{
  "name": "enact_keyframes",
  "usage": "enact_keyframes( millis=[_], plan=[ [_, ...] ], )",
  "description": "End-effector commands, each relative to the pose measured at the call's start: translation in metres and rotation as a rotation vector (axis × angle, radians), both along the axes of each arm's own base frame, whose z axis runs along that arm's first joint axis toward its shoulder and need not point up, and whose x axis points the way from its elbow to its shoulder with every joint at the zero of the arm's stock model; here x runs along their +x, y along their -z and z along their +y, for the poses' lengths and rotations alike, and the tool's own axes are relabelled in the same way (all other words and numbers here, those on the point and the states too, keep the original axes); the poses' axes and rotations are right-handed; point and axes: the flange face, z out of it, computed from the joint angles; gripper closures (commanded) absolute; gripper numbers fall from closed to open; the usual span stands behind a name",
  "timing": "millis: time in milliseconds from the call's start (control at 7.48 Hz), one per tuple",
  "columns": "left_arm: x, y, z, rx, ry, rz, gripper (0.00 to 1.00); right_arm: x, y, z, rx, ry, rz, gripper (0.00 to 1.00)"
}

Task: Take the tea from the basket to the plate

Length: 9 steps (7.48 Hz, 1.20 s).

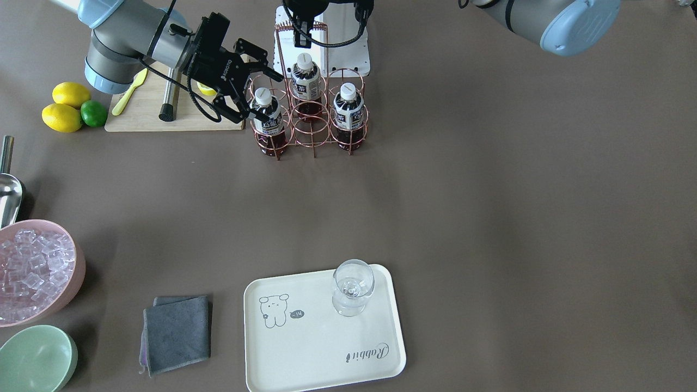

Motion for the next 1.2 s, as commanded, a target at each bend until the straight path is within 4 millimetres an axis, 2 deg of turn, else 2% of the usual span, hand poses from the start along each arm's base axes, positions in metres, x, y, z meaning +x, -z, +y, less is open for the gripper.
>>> enact_keyframes(
  millis=[0,267,535,1069],
  plan=[
    [0.000,0.000,0.000,0.001,0.000,0.001,1.00,0.004,-0.008,0.014,0.007,0.009,0.012,0.05],
    [0.002,0.000,0.002,0.000,-0.005,0.000,1.00,0.008,-0.012,0.016,0.022,0.005,0.019,0.05],
    [0.003,0.002,0.005,0.001,-0.009,0.002,1.00,0.008,-0.014,0.015,0.075,-0.011,0.032,0.14],
    [0.002,0.003,0.005,0.001,-0.009,0.001,1.00,0.015,-0.011,0.015,0.065,-0.010,0.032,0.69]
  ],
)
